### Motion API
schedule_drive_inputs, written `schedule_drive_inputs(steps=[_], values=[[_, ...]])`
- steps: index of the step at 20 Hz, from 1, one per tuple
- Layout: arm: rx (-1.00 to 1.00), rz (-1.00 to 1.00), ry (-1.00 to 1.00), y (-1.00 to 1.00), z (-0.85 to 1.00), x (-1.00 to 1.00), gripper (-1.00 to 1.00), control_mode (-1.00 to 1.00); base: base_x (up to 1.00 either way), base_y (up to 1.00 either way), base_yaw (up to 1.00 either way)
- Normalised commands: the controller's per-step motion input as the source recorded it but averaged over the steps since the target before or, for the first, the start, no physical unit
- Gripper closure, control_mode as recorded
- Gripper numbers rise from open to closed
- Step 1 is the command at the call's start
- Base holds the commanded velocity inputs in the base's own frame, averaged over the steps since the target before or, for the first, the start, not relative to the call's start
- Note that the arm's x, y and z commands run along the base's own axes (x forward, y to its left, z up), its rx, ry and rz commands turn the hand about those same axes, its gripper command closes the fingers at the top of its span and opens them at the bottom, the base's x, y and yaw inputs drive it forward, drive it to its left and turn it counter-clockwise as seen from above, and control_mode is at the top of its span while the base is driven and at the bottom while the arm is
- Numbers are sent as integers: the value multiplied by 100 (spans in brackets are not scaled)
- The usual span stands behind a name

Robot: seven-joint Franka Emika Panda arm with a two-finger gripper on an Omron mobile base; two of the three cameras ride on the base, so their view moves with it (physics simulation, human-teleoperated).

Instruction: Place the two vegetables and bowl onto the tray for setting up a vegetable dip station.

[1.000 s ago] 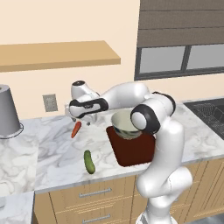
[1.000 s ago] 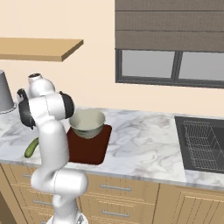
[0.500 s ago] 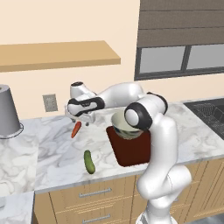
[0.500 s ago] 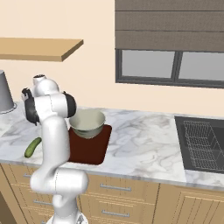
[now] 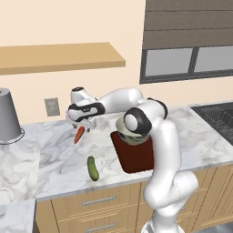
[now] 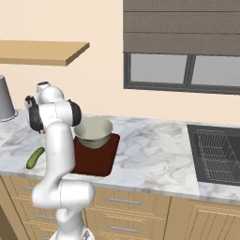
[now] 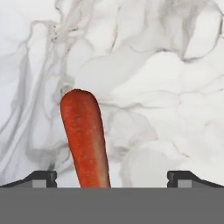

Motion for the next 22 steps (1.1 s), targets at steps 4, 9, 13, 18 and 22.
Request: schedule_drive_inputs(steps=[4,9,13,18,22], values=[[0,-4,0,7,-19,9,-100,-100,0,0,0],[0,-4,0,6,-13,11,-100,-100,0,0,0],[0,-4,0,1,-10,4,-100,-100,0,0,0],[0,-6,0,0,-8,-1,-100,-100,0,0,0],[0,-8,0,0,-10,-1,-100,-100,0,0,0]])
